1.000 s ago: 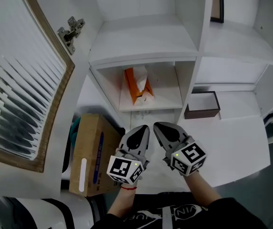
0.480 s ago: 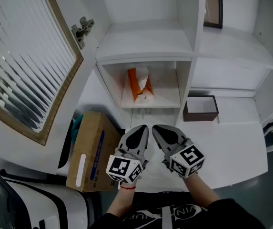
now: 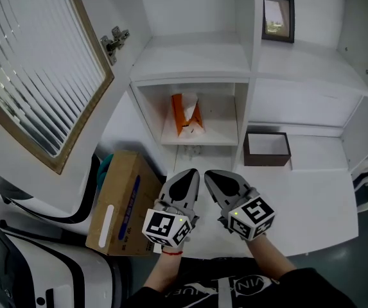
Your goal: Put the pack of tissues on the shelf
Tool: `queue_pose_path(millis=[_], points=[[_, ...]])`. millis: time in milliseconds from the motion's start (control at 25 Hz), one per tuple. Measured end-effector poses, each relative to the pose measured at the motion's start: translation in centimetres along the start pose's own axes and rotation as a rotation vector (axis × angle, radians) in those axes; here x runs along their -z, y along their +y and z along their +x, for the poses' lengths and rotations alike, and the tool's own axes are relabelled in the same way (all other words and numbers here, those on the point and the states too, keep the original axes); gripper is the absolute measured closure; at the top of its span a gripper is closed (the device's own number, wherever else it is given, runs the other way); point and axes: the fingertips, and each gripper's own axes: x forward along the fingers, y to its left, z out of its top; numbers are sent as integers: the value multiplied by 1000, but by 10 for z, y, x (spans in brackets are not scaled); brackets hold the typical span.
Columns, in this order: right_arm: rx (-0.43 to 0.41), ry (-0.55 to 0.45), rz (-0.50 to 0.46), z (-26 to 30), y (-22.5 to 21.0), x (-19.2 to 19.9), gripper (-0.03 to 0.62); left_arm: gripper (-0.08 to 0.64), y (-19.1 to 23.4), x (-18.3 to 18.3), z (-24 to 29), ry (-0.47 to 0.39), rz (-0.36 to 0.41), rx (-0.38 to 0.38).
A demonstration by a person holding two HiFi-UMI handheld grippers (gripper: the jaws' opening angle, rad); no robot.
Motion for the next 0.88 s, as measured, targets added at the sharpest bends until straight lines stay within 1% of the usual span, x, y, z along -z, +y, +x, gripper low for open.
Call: queue_pose_path(millis=[880], points=[[-8, -18, -5, -24, -5, -7, 589, 552, -23, -9, 5, -26, 26, -10]])
